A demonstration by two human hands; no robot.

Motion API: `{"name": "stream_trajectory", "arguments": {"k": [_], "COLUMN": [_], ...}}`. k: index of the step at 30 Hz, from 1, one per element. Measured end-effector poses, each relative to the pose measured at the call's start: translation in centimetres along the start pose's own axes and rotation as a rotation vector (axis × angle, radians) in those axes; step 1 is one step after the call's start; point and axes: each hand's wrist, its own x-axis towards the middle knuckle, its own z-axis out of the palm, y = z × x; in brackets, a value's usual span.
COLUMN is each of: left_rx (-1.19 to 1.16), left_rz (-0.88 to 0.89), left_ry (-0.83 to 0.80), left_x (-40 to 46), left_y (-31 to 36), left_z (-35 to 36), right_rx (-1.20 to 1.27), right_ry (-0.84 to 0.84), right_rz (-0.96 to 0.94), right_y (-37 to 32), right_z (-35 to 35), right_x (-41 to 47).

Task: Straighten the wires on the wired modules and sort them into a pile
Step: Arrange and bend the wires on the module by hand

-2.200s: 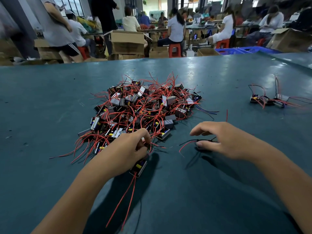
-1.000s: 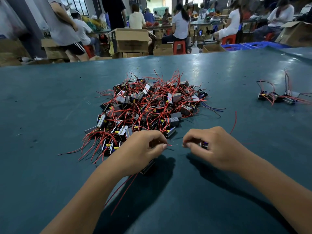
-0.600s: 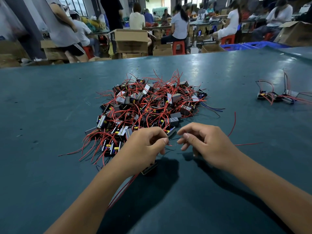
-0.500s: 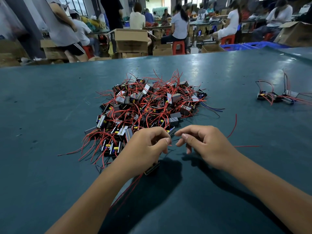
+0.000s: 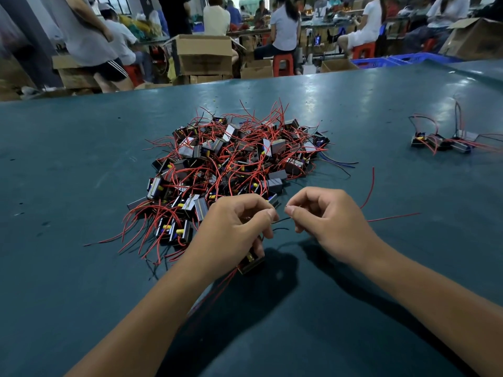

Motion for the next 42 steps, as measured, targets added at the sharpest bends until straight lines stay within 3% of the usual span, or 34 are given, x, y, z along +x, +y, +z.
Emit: {"name": "stream_trajectory", "arguments": {"k": [20, 42], "left_rx": [0.065, 0.145], "left_rz": [0.017, 0.097], "left_ry": [0.078, 0.031], "left_x": [-0.38, -0.23], "left_y": [-0.24, -0.32], "left_z": [0.85, 1.03], "right_rx": [0.191, 0.390], "right_ry": [-0.025, 0.030], "right_rz": [0.008, 0.037], "right_y": [-0.60, -1.01], "right_z": [0.56, 0.87], "right_x": [-0.42, -0.23]}}
